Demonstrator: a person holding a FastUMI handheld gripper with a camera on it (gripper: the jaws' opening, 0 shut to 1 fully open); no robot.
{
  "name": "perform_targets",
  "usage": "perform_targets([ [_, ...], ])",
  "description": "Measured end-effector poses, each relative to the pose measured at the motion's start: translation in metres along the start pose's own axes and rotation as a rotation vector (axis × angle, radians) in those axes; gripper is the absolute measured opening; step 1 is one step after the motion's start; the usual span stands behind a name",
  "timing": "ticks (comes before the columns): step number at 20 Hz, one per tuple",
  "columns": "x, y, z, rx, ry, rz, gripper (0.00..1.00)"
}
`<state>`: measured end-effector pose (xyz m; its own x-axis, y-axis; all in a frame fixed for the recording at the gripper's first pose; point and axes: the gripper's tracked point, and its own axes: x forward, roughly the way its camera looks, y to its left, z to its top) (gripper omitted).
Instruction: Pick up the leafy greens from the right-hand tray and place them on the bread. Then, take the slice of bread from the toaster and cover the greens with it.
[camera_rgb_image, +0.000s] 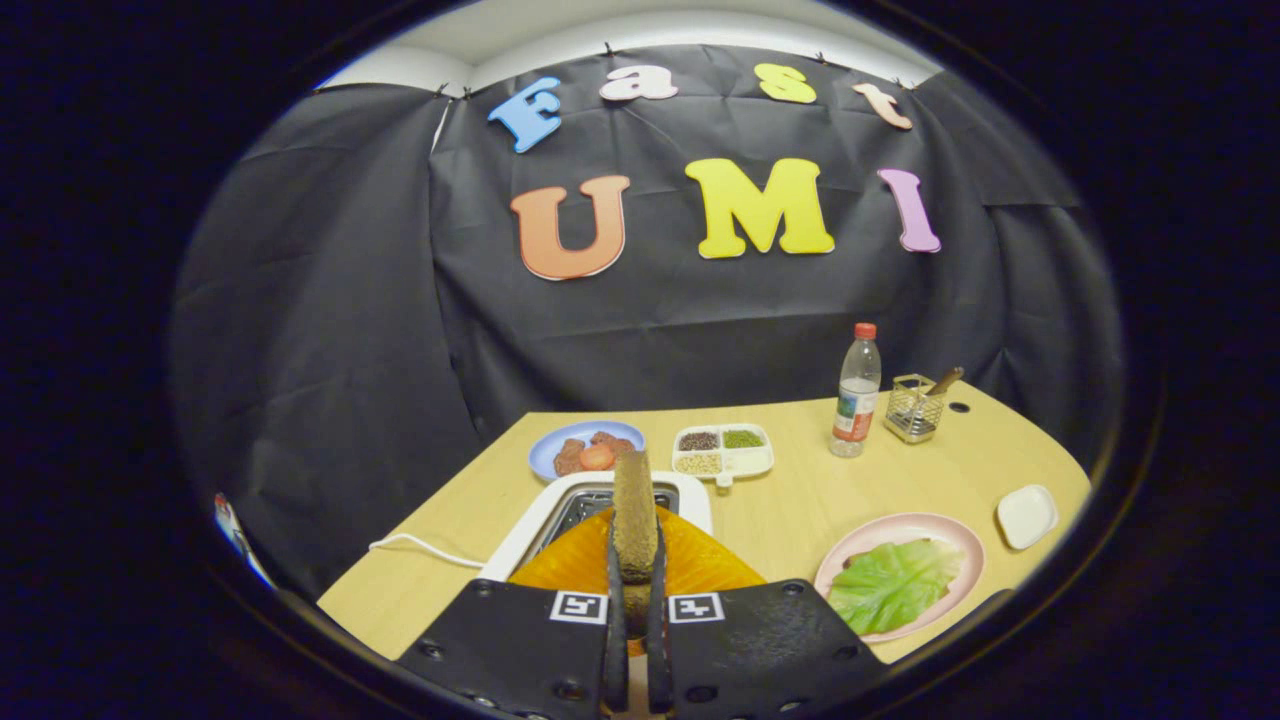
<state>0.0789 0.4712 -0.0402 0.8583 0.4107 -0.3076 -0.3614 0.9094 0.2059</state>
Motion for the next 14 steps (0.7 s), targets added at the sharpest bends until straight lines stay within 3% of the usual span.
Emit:
perform_targets([
  [7,-0.048,-0.006,0.069,0.115,-0.137,0.081,0.07],
  [14,-0.075,-0.079,0.091,0.123,-0.206,0.002,0.07],
])
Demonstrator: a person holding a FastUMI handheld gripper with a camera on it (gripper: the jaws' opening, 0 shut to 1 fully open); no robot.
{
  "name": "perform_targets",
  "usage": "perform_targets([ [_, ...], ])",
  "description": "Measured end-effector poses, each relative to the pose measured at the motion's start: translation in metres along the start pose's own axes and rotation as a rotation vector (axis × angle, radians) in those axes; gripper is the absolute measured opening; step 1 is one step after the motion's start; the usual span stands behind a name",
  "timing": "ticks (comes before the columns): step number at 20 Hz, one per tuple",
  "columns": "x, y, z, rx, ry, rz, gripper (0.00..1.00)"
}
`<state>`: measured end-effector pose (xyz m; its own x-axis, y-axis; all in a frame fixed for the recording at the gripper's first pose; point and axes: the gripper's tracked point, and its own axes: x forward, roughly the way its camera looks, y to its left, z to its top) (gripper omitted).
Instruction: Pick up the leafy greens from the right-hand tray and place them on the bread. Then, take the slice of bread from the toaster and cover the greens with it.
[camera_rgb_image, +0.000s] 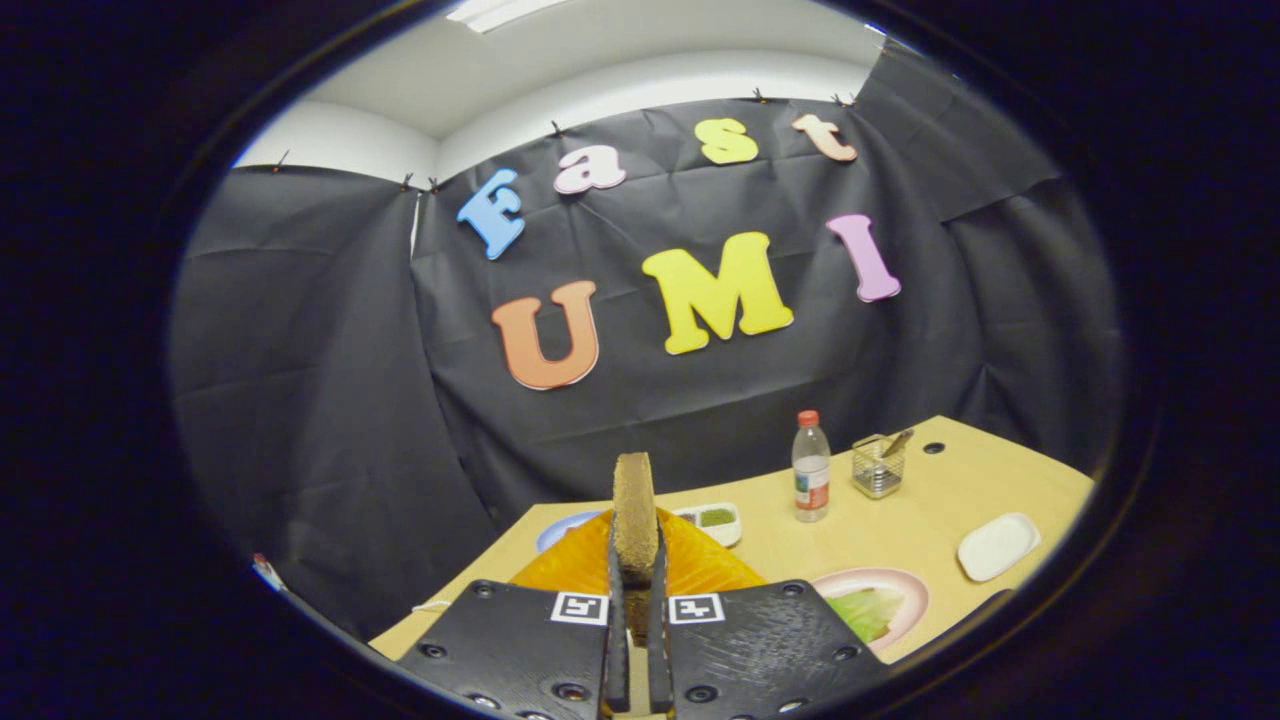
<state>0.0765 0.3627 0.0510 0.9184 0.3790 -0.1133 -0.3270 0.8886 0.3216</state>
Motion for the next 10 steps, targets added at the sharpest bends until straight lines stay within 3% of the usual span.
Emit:
perform_targets([
  [10,0.015,-0.100,-0.062,0.027,0.078,-0.140,0.07],
])
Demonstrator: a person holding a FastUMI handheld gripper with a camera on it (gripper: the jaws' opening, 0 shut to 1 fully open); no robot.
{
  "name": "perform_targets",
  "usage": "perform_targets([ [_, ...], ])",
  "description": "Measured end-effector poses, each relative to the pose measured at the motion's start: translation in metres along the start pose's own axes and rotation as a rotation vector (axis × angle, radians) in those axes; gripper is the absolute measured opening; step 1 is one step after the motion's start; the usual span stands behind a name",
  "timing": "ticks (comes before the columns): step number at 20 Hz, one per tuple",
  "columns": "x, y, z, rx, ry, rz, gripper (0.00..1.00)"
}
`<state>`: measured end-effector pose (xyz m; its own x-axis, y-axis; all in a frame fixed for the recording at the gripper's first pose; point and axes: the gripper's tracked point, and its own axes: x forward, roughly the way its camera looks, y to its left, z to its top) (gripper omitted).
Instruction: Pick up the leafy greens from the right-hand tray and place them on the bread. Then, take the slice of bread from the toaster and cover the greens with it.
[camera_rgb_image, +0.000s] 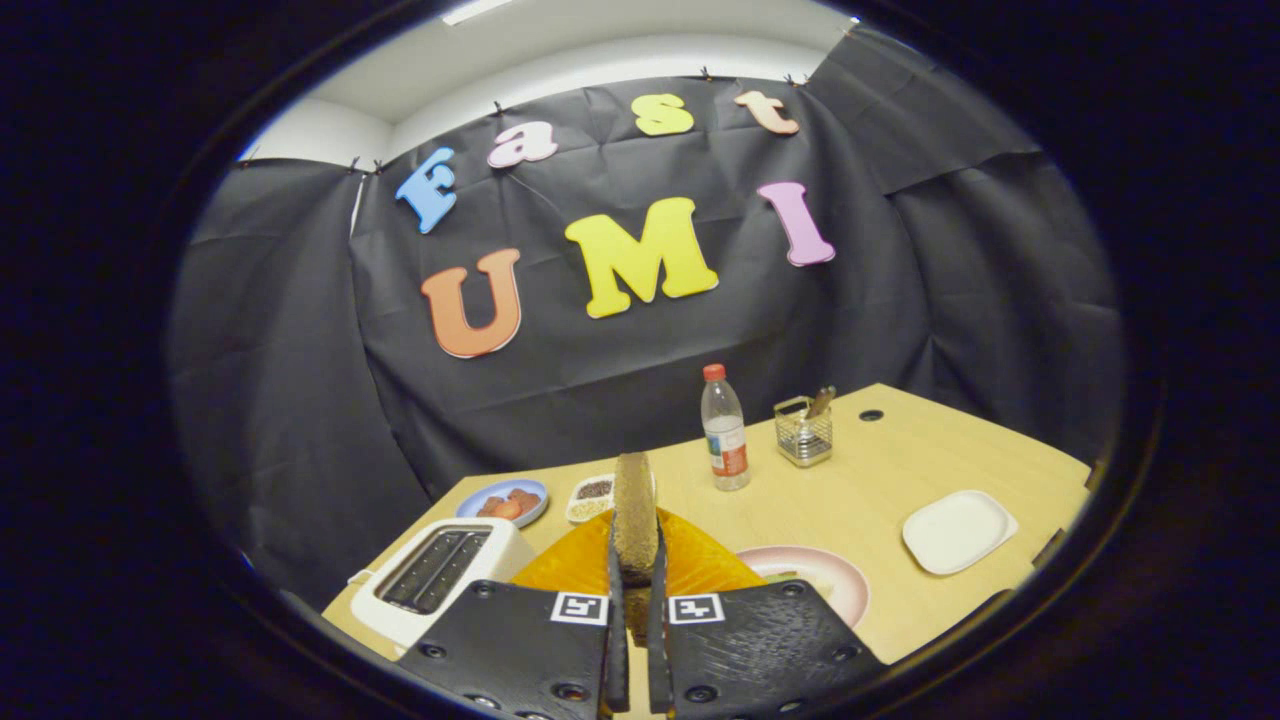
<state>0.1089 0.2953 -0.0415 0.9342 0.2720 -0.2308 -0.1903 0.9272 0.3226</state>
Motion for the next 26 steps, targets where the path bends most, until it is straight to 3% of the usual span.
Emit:
perform_targets([
  [10,0.035,-0.039,-0.065,0.128,0.105,-0.040,0.07],
  [15,0.032,-0.067,-0.069,0.168,0.101,-0.067,0.11],
  [23,0.028,-0.112,-0.090,0.181,0.170,-0.083,0.40],
  [26,0.028,-0.124,-0.092,0.172,0.185,-0.092,0.67],
])
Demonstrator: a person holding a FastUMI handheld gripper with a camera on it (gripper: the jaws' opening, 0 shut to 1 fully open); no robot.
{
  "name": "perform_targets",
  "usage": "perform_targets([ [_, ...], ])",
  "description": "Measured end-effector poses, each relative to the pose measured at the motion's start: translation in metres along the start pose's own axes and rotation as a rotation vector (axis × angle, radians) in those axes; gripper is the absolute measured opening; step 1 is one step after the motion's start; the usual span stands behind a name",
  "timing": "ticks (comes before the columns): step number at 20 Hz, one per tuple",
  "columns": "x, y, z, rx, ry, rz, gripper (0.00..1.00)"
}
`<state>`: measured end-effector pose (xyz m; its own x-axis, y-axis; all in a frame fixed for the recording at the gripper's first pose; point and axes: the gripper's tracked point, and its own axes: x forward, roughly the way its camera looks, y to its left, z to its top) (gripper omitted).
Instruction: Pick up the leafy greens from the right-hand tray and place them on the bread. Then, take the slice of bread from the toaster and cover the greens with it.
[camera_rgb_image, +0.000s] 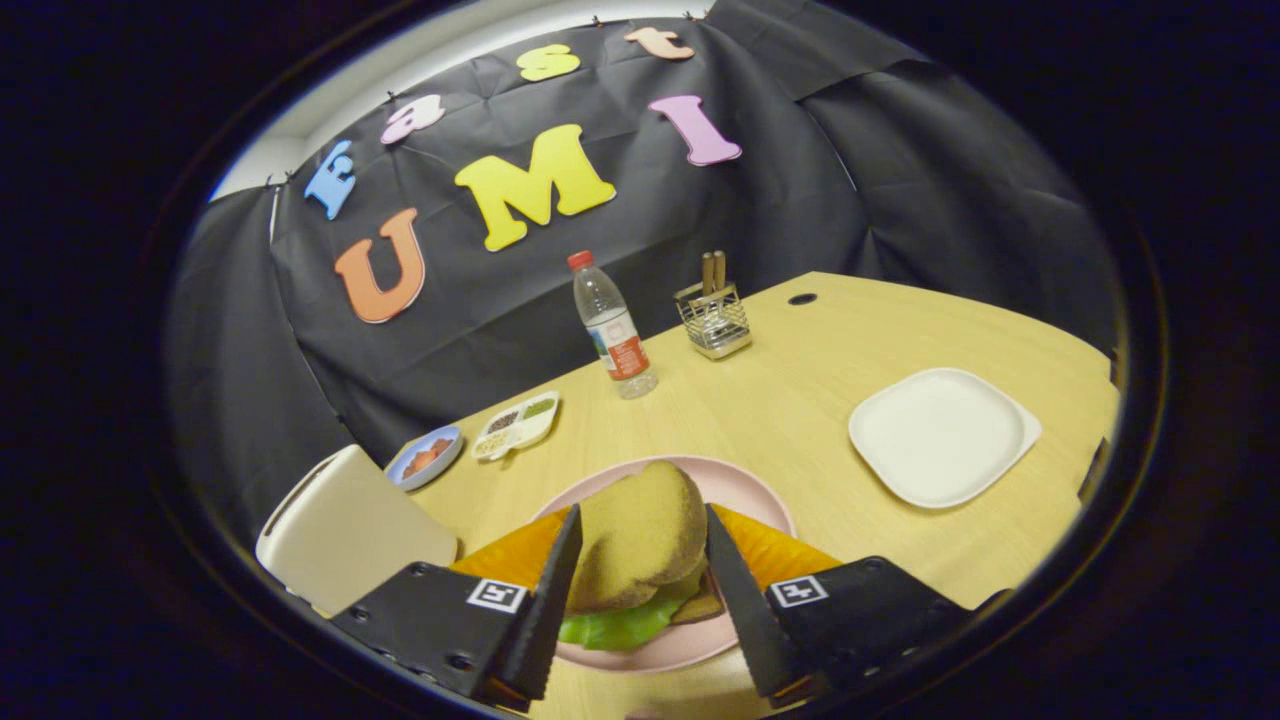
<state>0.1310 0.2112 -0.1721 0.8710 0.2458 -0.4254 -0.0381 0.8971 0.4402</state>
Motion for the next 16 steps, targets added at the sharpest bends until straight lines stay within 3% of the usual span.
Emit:
perform_targets([
  [2,-0.001,-0.005,0.003,-0.001,-0.007,-0.002,0.83],
  [7,-0.021,-0.010,0.030,-0.054,-0.082,-0.004,0.94],
  [16,-0.118,-0.011,0.133,-0.344,-0.394,-0.005,0.95],
])
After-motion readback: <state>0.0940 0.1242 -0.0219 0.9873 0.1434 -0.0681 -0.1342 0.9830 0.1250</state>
